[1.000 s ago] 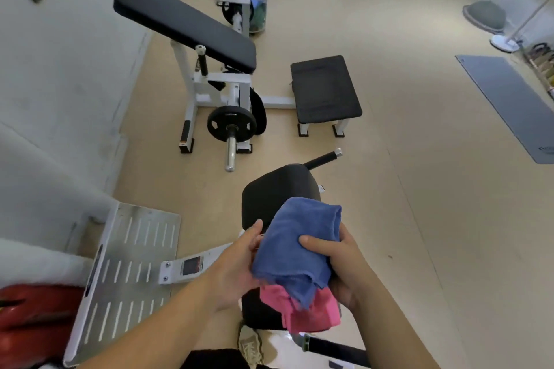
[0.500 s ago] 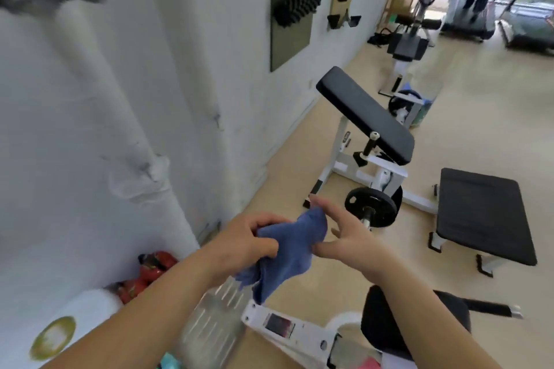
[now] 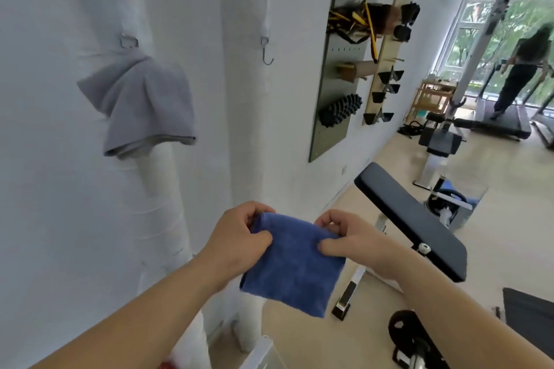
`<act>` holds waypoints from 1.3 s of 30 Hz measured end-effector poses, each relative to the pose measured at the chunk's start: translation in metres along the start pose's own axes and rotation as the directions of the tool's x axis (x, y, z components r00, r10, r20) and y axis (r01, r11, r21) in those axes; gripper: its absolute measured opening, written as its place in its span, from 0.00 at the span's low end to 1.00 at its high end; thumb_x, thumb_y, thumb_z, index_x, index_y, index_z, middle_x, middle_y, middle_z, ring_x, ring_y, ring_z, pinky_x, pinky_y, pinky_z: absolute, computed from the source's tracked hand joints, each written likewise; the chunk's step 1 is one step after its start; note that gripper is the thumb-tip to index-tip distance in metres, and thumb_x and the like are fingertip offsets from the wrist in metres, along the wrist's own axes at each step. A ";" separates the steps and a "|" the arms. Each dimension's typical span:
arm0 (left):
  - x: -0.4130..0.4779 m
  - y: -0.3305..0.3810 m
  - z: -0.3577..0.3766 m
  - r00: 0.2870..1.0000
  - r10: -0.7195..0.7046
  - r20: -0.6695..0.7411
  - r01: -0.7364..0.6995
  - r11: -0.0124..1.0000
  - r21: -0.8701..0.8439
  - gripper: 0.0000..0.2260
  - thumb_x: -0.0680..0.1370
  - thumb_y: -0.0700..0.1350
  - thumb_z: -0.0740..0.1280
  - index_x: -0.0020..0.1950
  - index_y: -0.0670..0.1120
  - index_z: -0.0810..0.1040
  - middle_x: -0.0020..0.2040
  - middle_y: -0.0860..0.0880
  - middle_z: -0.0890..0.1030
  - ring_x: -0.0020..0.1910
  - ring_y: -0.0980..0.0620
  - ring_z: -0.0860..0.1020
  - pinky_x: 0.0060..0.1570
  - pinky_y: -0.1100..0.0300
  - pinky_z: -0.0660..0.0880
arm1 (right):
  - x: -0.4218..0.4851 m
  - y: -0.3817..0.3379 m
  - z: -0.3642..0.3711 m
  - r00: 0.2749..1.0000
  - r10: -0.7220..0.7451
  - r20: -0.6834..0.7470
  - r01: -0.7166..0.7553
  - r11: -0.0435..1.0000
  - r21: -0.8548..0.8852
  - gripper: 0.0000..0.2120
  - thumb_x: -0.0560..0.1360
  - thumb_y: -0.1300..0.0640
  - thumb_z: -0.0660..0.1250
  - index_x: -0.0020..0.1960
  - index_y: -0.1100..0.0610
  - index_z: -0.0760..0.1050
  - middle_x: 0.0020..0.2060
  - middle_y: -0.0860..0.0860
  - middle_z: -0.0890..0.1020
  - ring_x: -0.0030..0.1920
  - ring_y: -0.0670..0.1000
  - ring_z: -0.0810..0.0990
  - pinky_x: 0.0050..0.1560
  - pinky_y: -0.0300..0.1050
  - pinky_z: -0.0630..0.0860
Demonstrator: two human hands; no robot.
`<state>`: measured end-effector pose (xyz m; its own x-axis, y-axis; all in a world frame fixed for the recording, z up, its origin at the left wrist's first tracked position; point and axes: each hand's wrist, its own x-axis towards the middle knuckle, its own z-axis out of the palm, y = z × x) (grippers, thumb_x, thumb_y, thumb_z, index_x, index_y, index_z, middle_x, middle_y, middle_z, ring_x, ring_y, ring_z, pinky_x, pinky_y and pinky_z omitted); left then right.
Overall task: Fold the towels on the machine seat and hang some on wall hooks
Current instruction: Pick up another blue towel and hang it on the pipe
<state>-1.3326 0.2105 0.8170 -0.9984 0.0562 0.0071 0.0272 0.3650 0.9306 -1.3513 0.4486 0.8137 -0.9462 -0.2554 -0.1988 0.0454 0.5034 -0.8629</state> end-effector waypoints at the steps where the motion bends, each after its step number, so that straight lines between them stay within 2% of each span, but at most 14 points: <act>1: 0.013 0.005 0.000 0.999 -0.016 -0.029 0.016 1.000 -0.001 0.14 0.75 0.35 0.66 0.49 0.54 0.82 0.43 0.55 0.85 0.44 0.54 0.84 0.36 0.63 0.79 | 0.014 -0.005 -0.008 1.000 0.005 0.026 -0.004 0.999 -0.037 0.14 0.65 0.57 0.71 0.51 0.51 0.80 0.39 0.50 0.82 0.40 0.49 0.79 0.44 0.46 0.76; 4: 0.055 0.019 0.001 0.992 -0.058 -0.113 0.056 0.998 -0.016 0.12 0.76 0.36 0.66 0.48 0.53 0.82 0.44 0.53 0.85 0.46 0.50 0.84 0.41 0.58 0.83 | 0.059 -0.022 -0.030 0.999 0.000 0.041 0.006 0.990 -0.138 0.13 0.68 0.61 0.71 0.51 0.52 0.80 0.43 0.51 0.84 0.41 0.47 0.81 0.43 0.41 0.79; 8: 0.111 0.043 -0.007 0.971 -0.074 -0.228 0.066 0.997 -0.044 0.11 0.76 0.35 0.64 0.50 0.51 0.80 0.46 0.50 0.85 0.48 0.46 0.84 0.43 0.53 0.84 | 0.121 -0.055 -0.062 0.974 -0.116 -0.195 0.119 0.993 0.004 0.13 0.70 0.64 0.71 0.52 0.51 0.81 0.48 0.53 0.86 0.46 0.51 0.84 0.43 0.42 0.82; 11: 0.145 0.067 -0.015 0.949 -0.008 -0.314 -0.004 0.999 -0.037 0.09 0.76 0.36 0.64 0.50 0.50 0.78 0.46 0.50 0.84 0.47 0.47 0.83 0.44 0.56 0.82 | 0.164 -0.089 -0.081 0.937 -0.175 -0.303 0.227 0.963 0.147 0.13 0.73 0.64 0.73 0.54 0.49 0.80 0.47 0.51 0.87 0.47 0.51 0.86 0.43 0.43 0.84; 15: 0.182 0.105 -0.021 0.920 0.072 -0.384 -0.081 0.997 -0.009 0.06 0.79 0.42 0.63 0.51 0.52 0.76 0.46 0.52 0.83 0.44 0.51 0.82 0.45 0.55 0.83 | 0.212 -0.126 -0.096 0.871 -0.266 -0.412 0.343 0.931 0.125 0.13 0.76 0.63 0.71 0.55 0.48 0.78 0.45 0.50 0.86 0.48 0.53 0.86 0.46 0.47 0.85; 20: 0.225 0.177 -0.040 0.790 0.271 -0.549 -0.251 0.961 0.114 0.05 0.80 0.46 0.62 0.54 0.53 0.75 0.47 0.55 0.81 0.45 0.52 0.81 0.50 0.48 0.82 | 0.243 -0.196 -0.138 0.744 -0.398 -0.537 0.544 0.828 0.139 0.15 0.77 0.62 0.69 0.60 0.48 0.76 0.50 0.51 0.85 0.51 0.52 0.85 0.52 0.51 0.83; 22: 0.240 0.202 -0.051 0.754 0.323 -0.572 -0.278 0.946 0.168 0.07 0.79 0.47 0.62 0.56 0.53 0.74 0.48 0.53 0.81 0.46 0.49 0.81 0.49 0.45 0.82 | 0.249 -0.224 -0.154 0.693 -0.469 -0.548 0.594 0.802 0.064 0.14 0.78 0.60 0.68 0.61 0.48 0.74 0.50 0.50 0.83 0.50 0.50 0.83 0.51 0.49 0.81; 24: 0.252 0.214 -0.062 0.752 0.325 -0.574 -0.241 0.945 0.219 0.08 0.78 0.44 0.62 0.56 0.53 0.72 0.48 0.53 0.80 0.46 0.48 0.81 0.48 0.45 0.82 | 0.258 -0.239 -0.160 0.667 -0.537 -0.517 0.590 0.804 -0.074 0.12 0.79 0.58 0.67 0.60 0.49 0.72 0.48 0.49 0.82 0.48 0.49 0.82 0.48 0.45 0.79; 29: 0.265 0.192 -0.081 0.778 0.257 -0.574 -0.093 0.950 0.299 0.06 0.75 0.38 0.63 0.49 0.49 0.73 0.43 0.49 0.79 0.41 0.48 0.78 0.41 0.50 0.78 | 0.293 -0.230 -0.153 0.740 -0.499 -0.451 0.471 0.863 -0.183 0.07 0.77 0.56 0.67 0.54 0.48 0.75 0.43 0.48 0.83 0.43 0.50 0.82 0.40 0.41 0.77; 34: 0.278 0.174 -0.082 0.788 0.239 -0.567 -0.051 0.944 0.327 0.05 0.74 0.39 0.66 0.47 0.49 0.74 0.42 0.50 0.79 0.37 0.52 0.76 0.36 0.55 0.74 | 0.306 -0.223 -0.147 0.809 -0.411 -0.420 0.358 0.911 -0.203 0.07 0.77 0.53 0.68 0.54 0.49 0.74 0.46 0.50 0.83 0.43 0.51 0.82 0.49 0.53 0.83; 35: 0.280 0.173 -0.081 0.792 0.227 -0.566 -0.038 0.944 0.327 0.06 0.74 0.40 0.67 0.47 0.49 0.74 0.42 0.51 0.79 0.37 0.52 0.76 0.37 0.56 0.75 | 0.305 -0.223 -0.147 0.801 -0.417 -0.430 0.326 0.905 -0.272 0.09 0.77 0.52 0.69 0.56 0.48 0.73 0.50 0.50 0.82 0.45 0.52 0.82 0.49 0.54 0.84; 37: 0.282 0.174 -0.080 0.781 0.257 -0.570 -0.028 0.925 0.379 0.08 0.72 0.40 0.68 0.46 0.50 0.73 0.45 0.50 0.78 0.40 0.49 0.77 0.38 0.54 0.76 | 0.299 -0.224 -0.148 0.685 -0.572 -0.451 0.283 0.779 -0.560 0.13 0.77 0.51 0.68 0.60 0.45 0.72 0.57 0.48 0.76 0.53 0.51 0.79 0.47 0.51 0.81; 38: 0.283 0.175 -0.079 0.754 0.326 -0.571 -0.038 0.889 0.457 0.08 0.72 0.40 0.68 0.46 0.51 0.72 0.48 0.50 0.76 0.43 0.48 0.77 0.40 0.53 0.77 | 0.296 -0.225 -0.148 0.617 -0.688 -0.382 0.294 0.652 -0.699 0.13 0.78 0.52 0.67 0.61 0.44 0.73 0.58 0.47 0.74 0.56 0.51 0.77 0.47 0.48 0.77; 39: 0.282 0.177 -0.078 0.721 0.423 -0.548 -0.058 0.826 0.561 0.08 0.74 0.40 0.68 0.47 0.51 0.71 0.50 0.51 0.73 0.47 0.47 0.75 0.41 0.52 0.76 | 0.292 -0.227 -0.147 0.590 -0.761 -0.269 0.324 0.529 -0.784 0.13 0.79 0.54 0.65 0.62 0.44 0.74 0.58 0.47 0.75 0.56 0.50 0.76 0.47 0.47 0.75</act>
<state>-1.6133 0.2182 1.0125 -0.7358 -0.3145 0.5998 0.1083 0.8196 0.5627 -1.6851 0.3811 1.0201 -0.6792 -0.3117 0.6644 -0.5341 0.8308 -0.1563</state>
